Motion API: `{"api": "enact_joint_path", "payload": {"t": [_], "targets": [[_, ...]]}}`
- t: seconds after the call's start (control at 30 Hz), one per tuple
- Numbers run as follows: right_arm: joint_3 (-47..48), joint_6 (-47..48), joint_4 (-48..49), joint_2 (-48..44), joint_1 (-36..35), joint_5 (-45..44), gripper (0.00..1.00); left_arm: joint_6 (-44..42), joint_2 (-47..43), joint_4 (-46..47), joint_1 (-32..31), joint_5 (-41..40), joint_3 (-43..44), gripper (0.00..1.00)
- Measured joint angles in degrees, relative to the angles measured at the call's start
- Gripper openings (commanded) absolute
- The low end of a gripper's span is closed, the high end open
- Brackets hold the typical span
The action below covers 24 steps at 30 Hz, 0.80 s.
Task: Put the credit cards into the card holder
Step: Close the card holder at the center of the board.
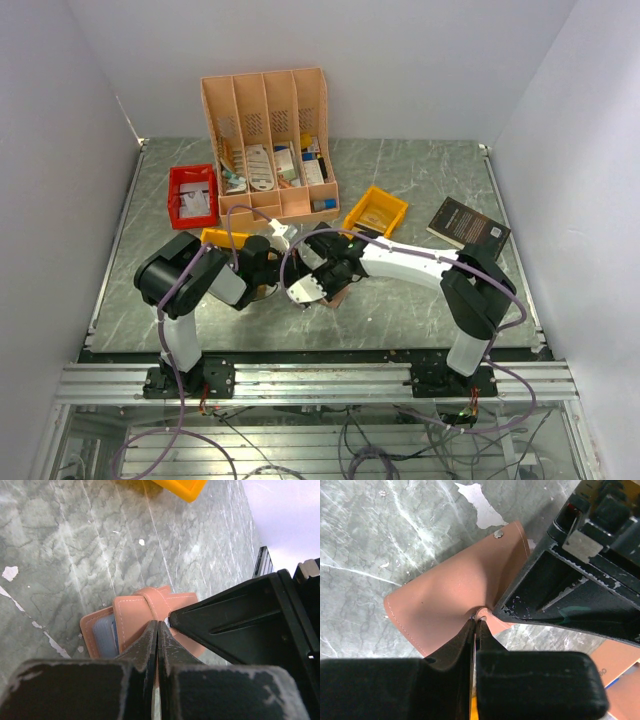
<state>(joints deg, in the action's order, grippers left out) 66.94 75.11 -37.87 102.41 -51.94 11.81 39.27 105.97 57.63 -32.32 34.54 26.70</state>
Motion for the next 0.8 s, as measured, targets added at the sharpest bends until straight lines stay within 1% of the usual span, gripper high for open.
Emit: {"api": "enact_joint_path", "payload": {"t": [0.33, 0.8], "targets": [[-1.07, -2.08, 1.95, -0.98, -0.35, -1.07, 0.0, 0.04, 0.04, 0.26, 0.04, 0.04, -0.13, 0.07], [-0.22, -8.22, 1.36, -1.09, 3.61, 5.95, 0.0, 0.46, 1.44, 2.71, 0.15, 0.5, -0.28, 0.07]]}}
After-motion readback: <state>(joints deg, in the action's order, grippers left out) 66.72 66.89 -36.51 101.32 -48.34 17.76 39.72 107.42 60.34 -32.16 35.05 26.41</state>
